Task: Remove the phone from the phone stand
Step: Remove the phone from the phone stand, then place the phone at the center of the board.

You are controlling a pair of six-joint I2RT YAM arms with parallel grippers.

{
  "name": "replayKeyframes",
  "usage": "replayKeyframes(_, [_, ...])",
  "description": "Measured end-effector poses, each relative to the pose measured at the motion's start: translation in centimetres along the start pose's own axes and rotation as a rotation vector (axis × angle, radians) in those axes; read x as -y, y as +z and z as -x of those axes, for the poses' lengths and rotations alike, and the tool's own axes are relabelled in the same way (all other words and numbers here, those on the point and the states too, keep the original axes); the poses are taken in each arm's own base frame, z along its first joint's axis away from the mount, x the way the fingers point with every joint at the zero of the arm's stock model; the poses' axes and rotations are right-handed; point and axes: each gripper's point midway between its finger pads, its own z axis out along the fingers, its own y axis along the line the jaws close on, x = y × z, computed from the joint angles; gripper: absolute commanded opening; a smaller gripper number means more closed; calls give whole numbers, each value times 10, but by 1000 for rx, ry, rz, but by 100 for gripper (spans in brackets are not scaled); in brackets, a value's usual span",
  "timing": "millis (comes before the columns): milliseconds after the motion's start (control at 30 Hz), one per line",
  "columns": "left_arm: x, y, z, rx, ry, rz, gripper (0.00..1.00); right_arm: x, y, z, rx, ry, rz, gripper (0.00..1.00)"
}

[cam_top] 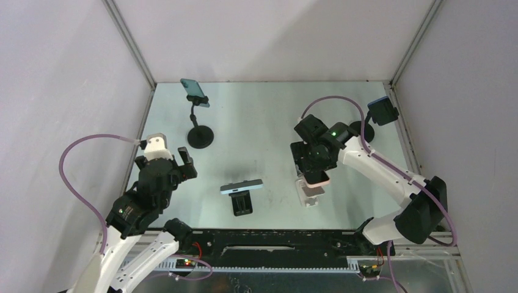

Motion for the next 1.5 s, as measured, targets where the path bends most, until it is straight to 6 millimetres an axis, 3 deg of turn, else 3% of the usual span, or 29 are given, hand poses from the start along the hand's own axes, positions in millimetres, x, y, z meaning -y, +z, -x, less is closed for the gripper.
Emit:
replayKeyframes(333, [0,0,0,-1,1,-3,98,10,31,40,48,20,-14,66])
replayKeyframes(667, [2,0,-1,-5,4,-14,98,25,87,100,167,103,-44,72])
replayKeyframes(833, [4,1,-3,-8,11,-21,98,29,121,120,202,128,-58,74])
replayKeyframes(1033, [4,2,-6,-16,21,-25,98,33,151,128,206,146,-61,76])
replayKeyframes(1400, [4,2,-6,-16,17,-26,98,42,183,120,168,191,-39,87])
replayKeyframes(1500, [3,1,-5,-11,13,-27,98,41,185,126,185,200,-25,92])
